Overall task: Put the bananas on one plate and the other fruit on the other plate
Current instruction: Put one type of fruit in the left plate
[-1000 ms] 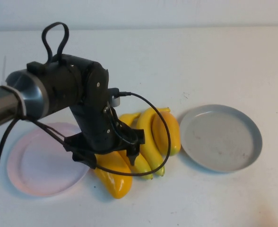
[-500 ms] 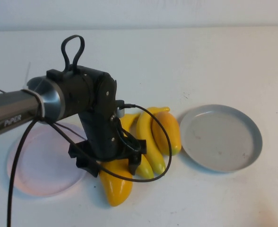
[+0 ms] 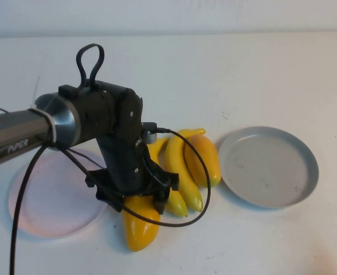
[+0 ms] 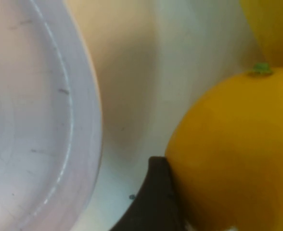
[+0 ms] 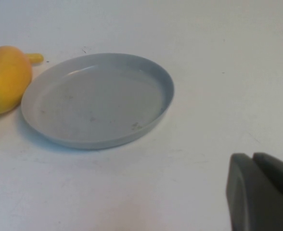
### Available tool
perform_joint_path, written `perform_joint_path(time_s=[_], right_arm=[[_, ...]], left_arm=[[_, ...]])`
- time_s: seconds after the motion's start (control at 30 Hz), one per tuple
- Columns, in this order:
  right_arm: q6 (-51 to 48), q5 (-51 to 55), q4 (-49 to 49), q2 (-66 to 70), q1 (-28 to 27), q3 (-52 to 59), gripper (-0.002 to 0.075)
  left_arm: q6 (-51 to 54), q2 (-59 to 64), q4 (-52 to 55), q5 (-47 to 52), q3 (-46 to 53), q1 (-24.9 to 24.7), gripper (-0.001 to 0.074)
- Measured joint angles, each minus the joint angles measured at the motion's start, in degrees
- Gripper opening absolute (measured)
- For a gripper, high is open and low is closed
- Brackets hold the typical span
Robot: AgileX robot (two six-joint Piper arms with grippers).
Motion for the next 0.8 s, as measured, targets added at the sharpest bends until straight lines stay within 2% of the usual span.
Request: perform_joint_path(time_s=[0.13, 0.33, 0.47, 0.6, 0.8], right_arm=[[0.0, 0.0, 0.0, 0.0, 0.0, 0.0, -0.0015], [0.0, 0.0, 0.0, 0.0, 0.0, 0.0, -0.0015], [0.0, 0.0, 0.0, 0.0, 0.0, 0.0, -0.0015], [0.0, 0.0, 0.0, 0.0, 0.0, 0.0, -0.0015], [0.0, 0.0, 0.0, 0.0, 0.0, 0.0, -0.0015]], left_arm=[[1.8, -1.3, -0.2, -0.6, 0.0, -0.1, 0.0564], [7.7, -9.9, -0.3, 0.3, -0.1, 0.7, 0.0564], [11.0, -11.0, 1.2, 2.4, 0.5, 6.4, 0.0564], [11.4, -10.9, 9.5, 2.8, 2.8, 13.1, 0.0564], [11.7, -9.9, 17.1, -1.8, 5.6, 18.2, 0.0564]])
